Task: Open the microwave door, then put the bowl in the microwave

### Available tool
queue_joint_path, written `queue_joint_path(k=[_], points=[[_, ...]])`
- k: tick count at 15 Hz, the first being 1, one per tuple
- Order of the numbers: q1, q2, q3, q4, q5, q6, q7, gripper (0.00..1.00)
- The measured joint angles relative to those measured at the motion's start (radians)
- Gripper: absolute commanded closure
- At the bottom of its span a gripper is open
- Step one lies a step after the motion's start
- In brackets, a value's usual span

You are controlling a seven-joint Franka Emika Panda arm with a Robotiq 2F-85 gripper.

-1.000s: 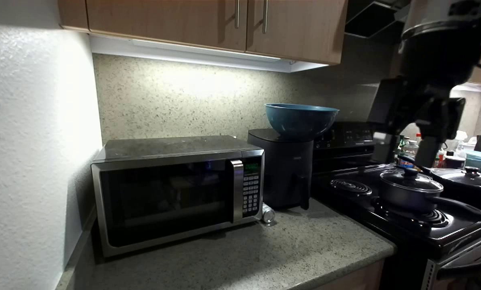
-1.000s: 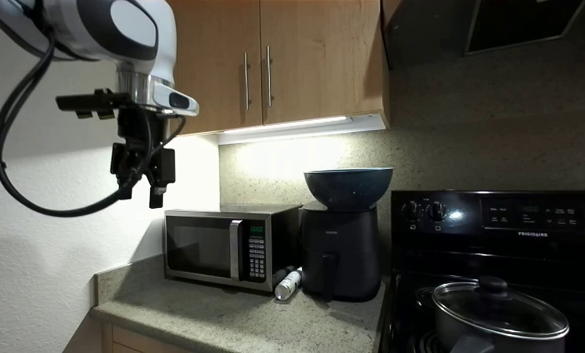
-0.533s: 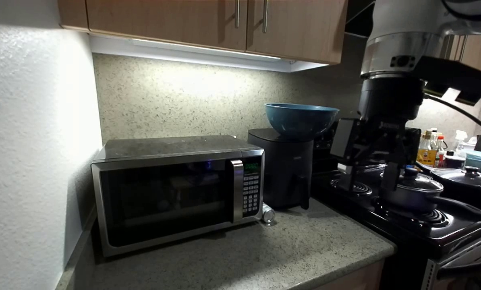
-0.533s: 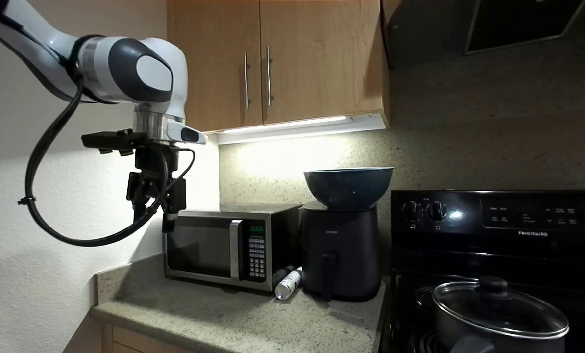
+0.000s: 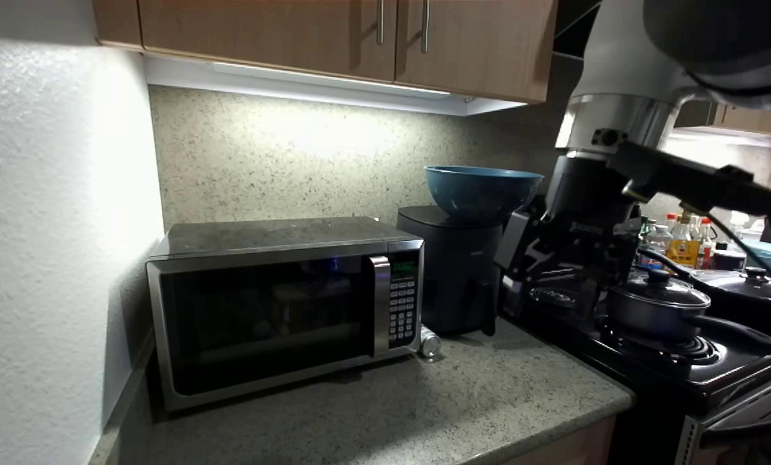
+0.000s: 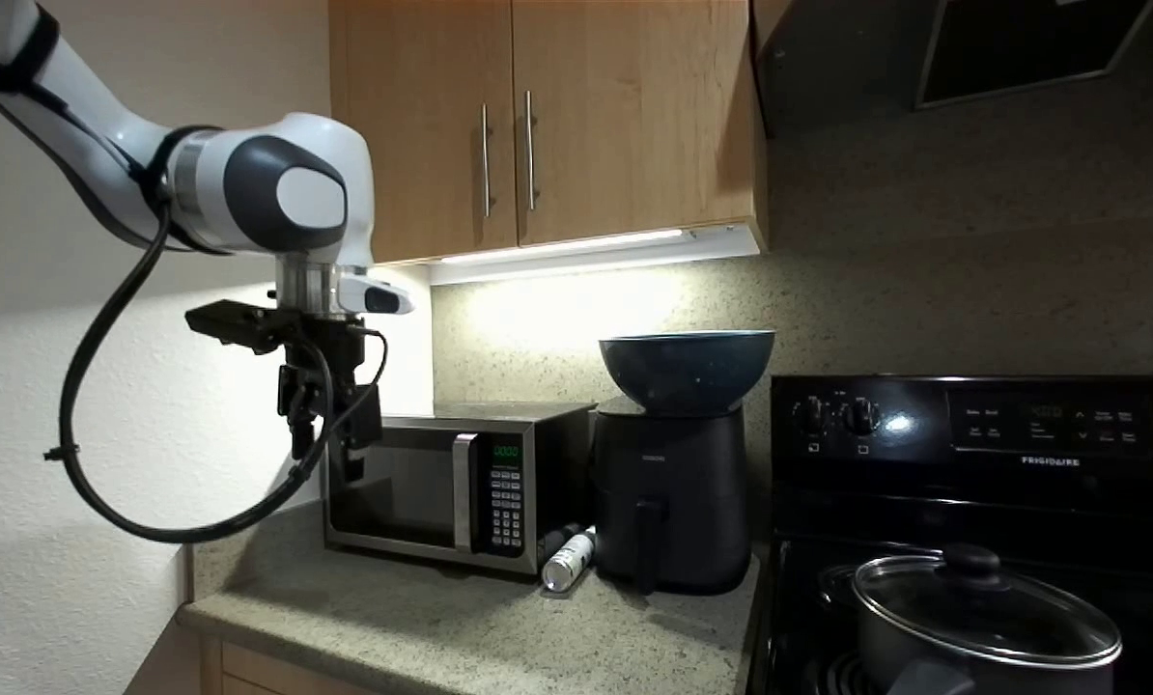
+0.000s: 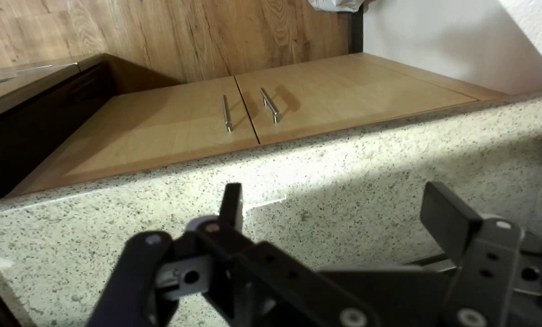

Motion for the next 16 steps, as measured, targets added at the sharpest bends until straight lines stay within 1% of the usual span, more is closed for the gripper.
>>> queue_joint_path(k=[3,5,8,11,13,14,16], points=[[0.0,0.131,0.013,-0.006,-0.016,0.122,0.034,0.0],[0.0,0.225,0.018,0.003,-0.056,0.191,0.068,0.0],[-0.003,0.337,0.017,0.039,-0.107,0.22,0.107,0.0],[-0.004,0.361,0.016,0.059,-0.109,0.221,0.107,0.0],[0.011,0.357,0.008,0.059,-0.107,0.233,0.107,0.0],[0.024,0.355,0.006,0.055,-0.092,0.279,0.107,0.0],[0.059,0.356,0.006,0.044,-0.022,0.41,0.107,0.0]])
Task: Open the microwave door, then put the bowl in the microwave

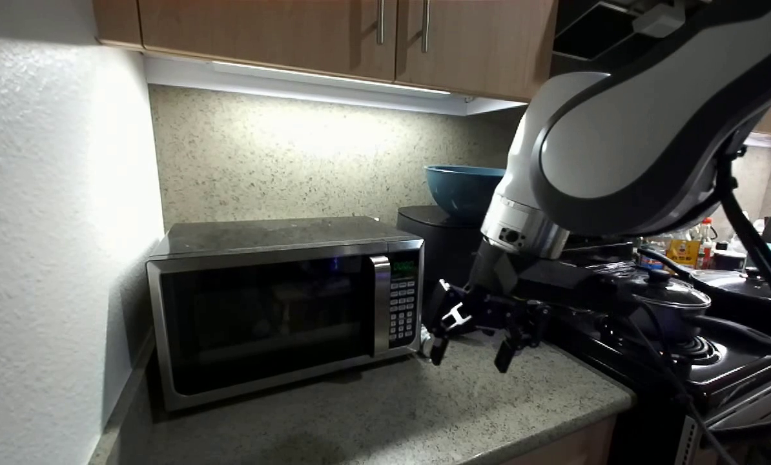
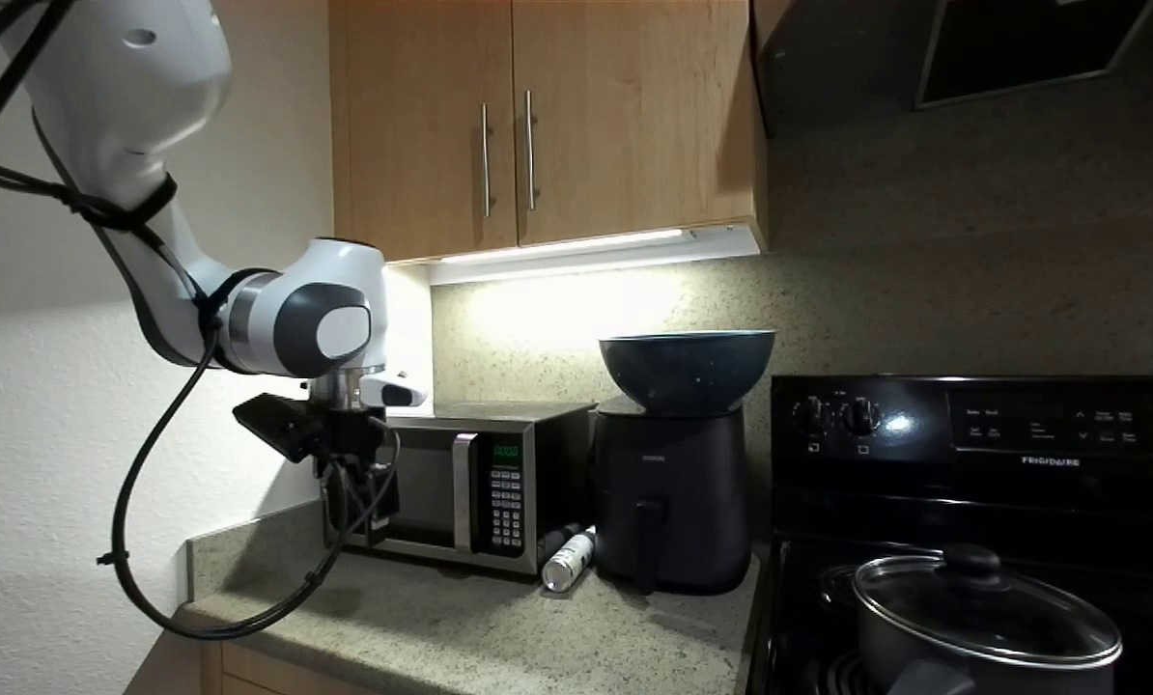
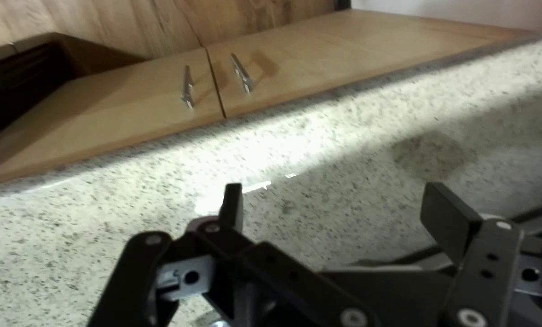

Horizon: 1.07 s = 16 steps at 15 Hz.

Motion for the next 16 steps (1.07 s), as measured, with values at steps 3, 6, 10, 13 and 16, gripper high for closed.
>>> queue_joint_path(k=[3,6,10,13,16], points=[[0.054,0.037,0.003,-0.004,0.093,0.222,0.0,0.0],[0.06,0.05,-0.001,-0.001,0.094,0.235,0.0,0.0],[0.058,0.055,-0.005,-0.008,0.078,0.337,0.0,0.0],[0.025,0.088,-0.006,-0.034,-0.028,0.576,0.008,0.0],[-0.007,0.142,-0.044,-0.052,-0.068,0.782,-0.029,0.0]])
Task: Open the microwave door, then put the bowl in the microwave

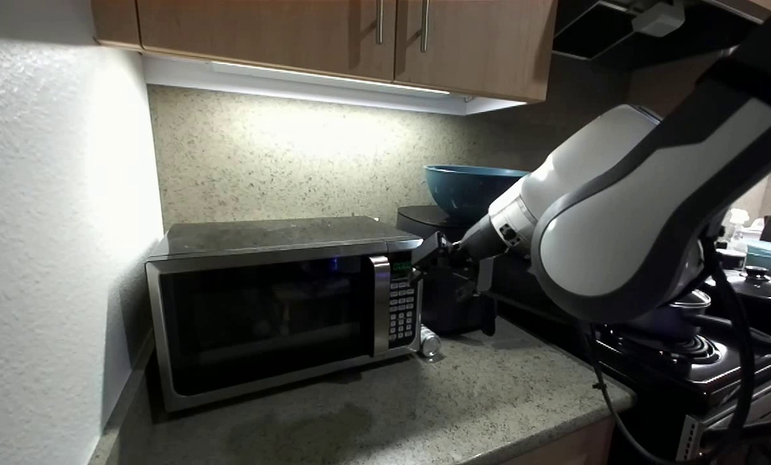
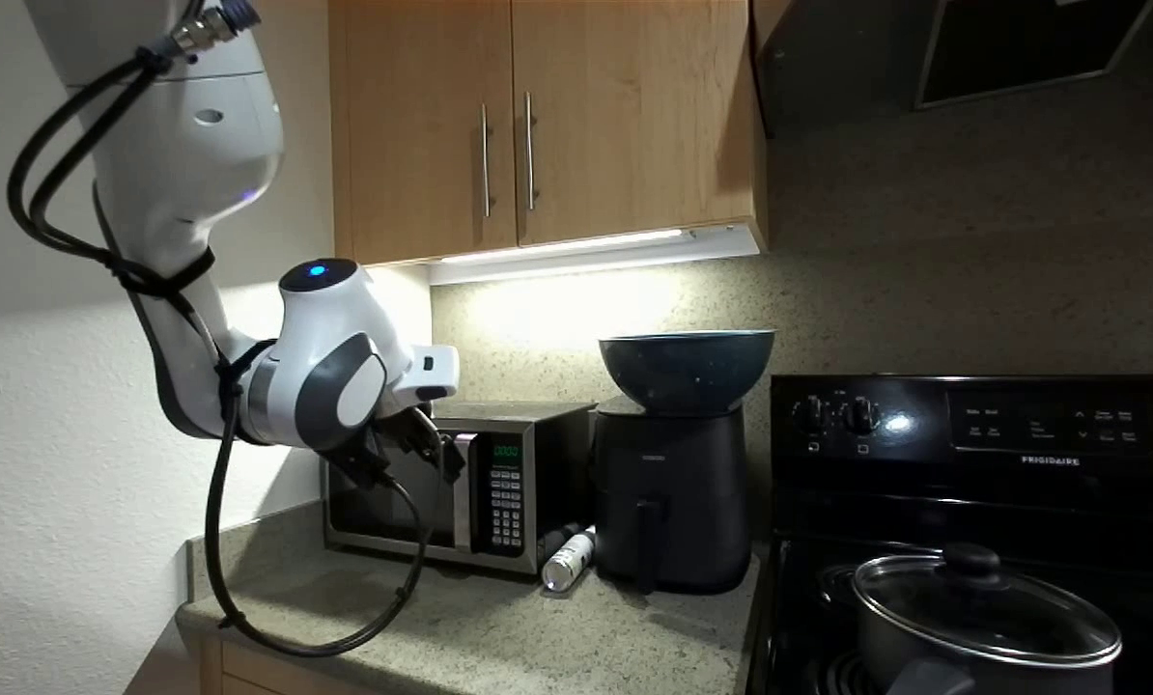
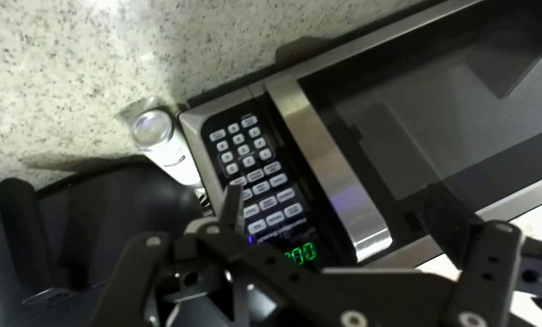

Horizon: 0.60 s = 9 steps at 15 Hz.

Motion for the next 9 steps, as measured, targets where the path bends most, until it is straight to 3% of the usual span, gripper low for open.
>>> queue_joint_path(k=[9], points=[[0.011,0.081,-0.019,0.049,0.0,0.036,-0.017,0.0]])
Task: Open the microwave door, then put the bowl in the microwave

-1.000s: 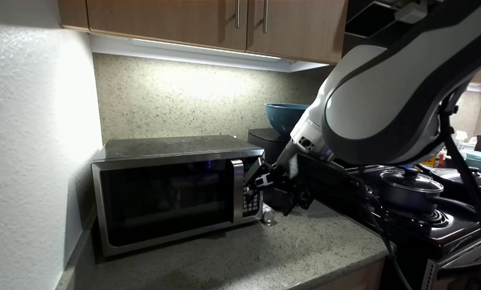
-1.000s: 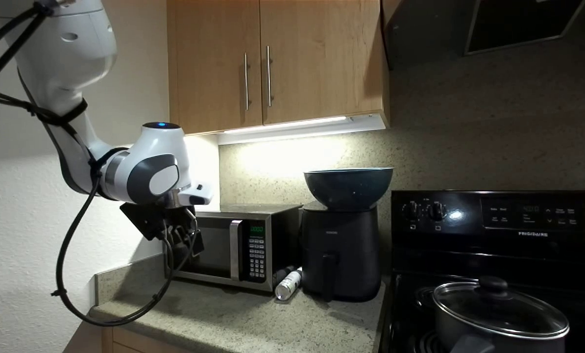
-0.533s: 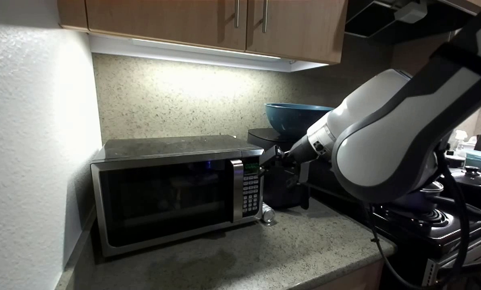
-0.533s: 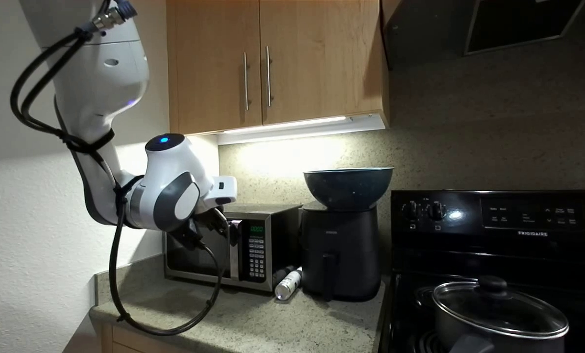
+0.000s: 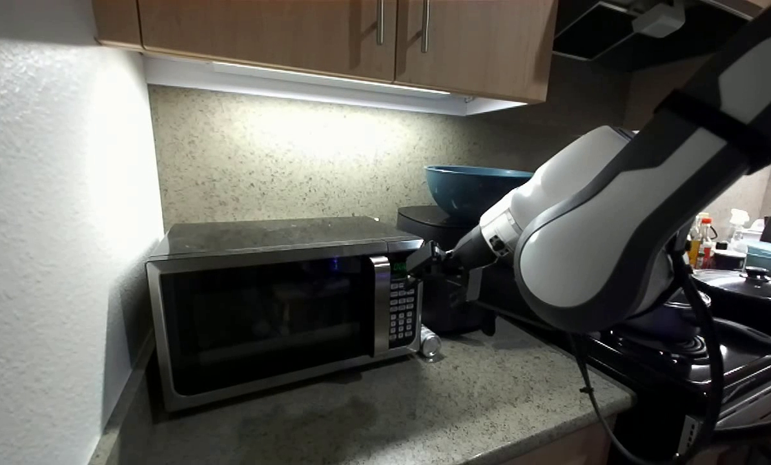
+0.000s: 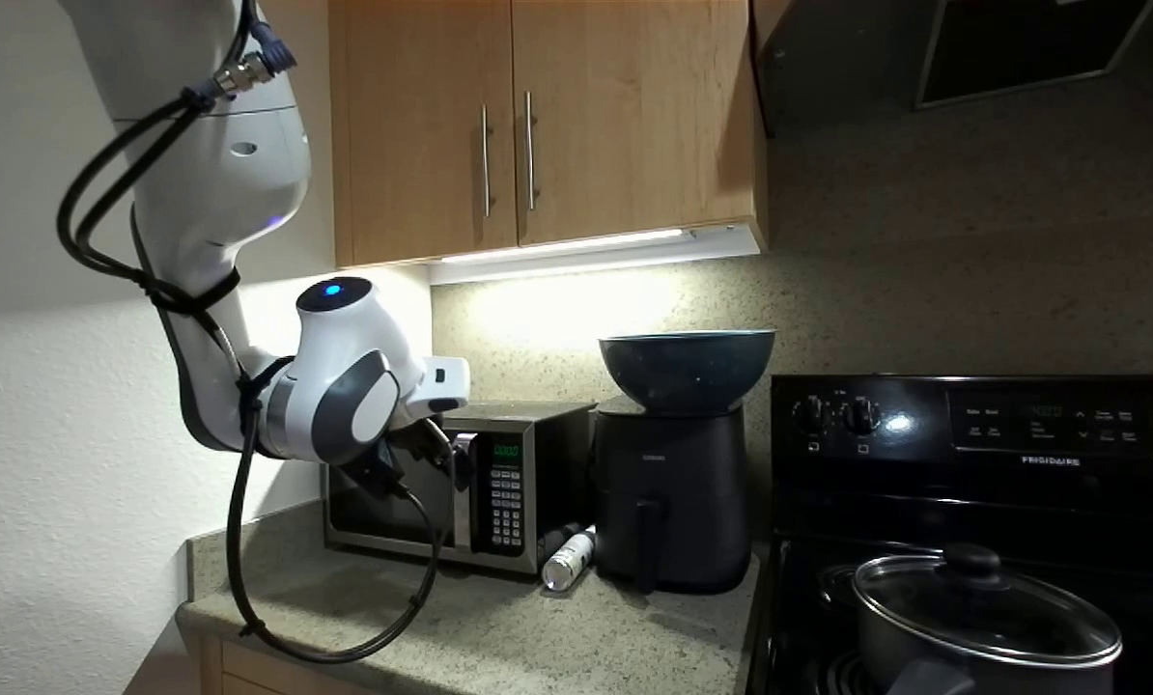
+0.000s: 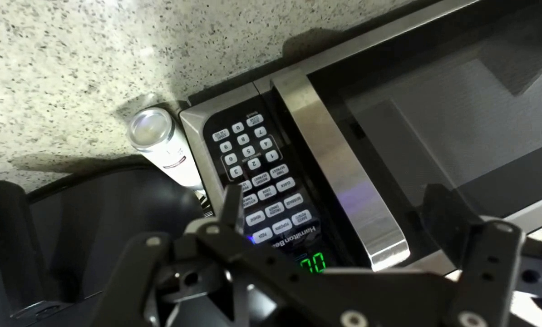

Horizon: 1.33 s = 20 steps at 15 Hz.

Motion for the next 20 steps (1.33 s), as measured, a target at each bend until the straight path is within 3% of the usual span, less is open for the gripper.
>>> queue_joint_path(k=[5,12,18,20], points=[[0.015,0.086,0.005,0.082,0.0,0.002,-0.001,0.0],[0.018,0.088,-0.002,0.095,0.004,0.019,-0.001,0.0],[0.165,0.11,-0.189,0.294,0.066,0.006,-0.083,0.0],[0.184,0.13,-0.209,0.303,0.071,0.007,-0.09,0.0]])
